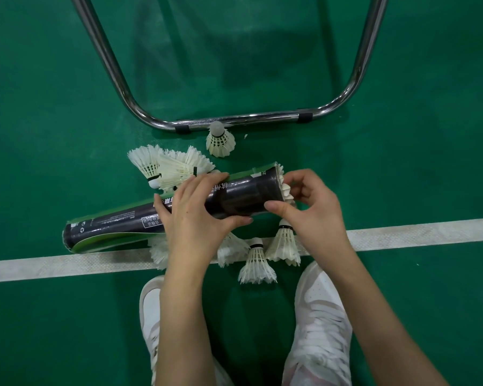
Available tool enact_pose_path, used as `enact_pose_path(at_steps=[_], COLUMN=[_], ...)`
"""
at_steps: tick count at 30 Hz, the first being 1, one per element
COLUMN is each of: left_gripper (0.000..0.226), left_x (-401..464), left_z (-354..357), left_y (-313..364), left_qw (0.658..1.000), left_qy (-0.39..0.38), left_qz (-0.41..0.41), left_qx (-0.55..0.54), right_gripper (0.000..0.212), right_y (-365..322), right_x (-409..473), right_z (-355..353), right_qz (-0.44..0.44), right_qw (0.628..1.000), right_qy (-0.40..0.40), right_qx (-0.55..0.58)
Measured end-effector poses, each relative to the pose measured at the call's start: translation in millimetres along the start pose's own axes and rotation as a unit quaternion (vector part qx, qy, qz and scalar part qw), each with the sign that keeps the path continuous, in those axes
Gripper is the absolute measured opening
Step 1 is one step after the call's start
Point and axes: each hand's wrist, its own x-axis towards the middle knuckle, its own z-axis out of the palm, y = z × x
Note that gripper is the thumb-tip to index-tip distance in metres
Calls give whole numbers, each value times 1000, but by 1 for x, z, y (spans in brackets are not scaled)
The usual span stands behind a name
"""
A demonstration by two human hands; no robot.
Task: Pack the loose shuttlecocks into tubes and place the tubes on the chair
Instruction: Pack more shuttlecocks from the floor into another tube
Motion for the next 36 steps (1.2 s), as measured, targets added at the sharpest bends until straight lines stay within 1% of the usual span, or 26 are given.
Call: enact_pose_path(at_steps=[8, 12, 17, 22, 27, 32, 36], left_gripper=[70, 70, 70, 71, 71, 71, 71], left_x=[-1, -1, -1, -1, -1, -1, 0], left_z=[1, 2, 1, 2, 2, 2, 0], left_y=[5, 7, 8, 7, 8, 9, 9], left_qw=[1000, 1000, 1000, 1000, 1000, 1000, 1000], left_qy=[-1, -4, 0, -3, -4, -7, -12], left_qz=[2, 5, 5, 5, 5, 3, 3], left_qx=[-8, -12, -17, -15, -15, -20, -17], right_gripper=[31, 29, 22, 21, 22, 36, 37], right_y=[-2, -3, -1, 1, -2, -4, -5], right_x=[-1, -2, -3, -3, -1, 0, 0], right_z=[-3, -5, -7, -9, -11, -12, -13], right_qz=[-6, -6, -20, -23, -13, 20, 33], right_qw=[999, 999, 1000, 999, 999, 999, 998], right_qy=[-37, -37, -12, -22, -32, -35, -49], right_qx=[-2, 15, 0, -13, -8, 3, 4])
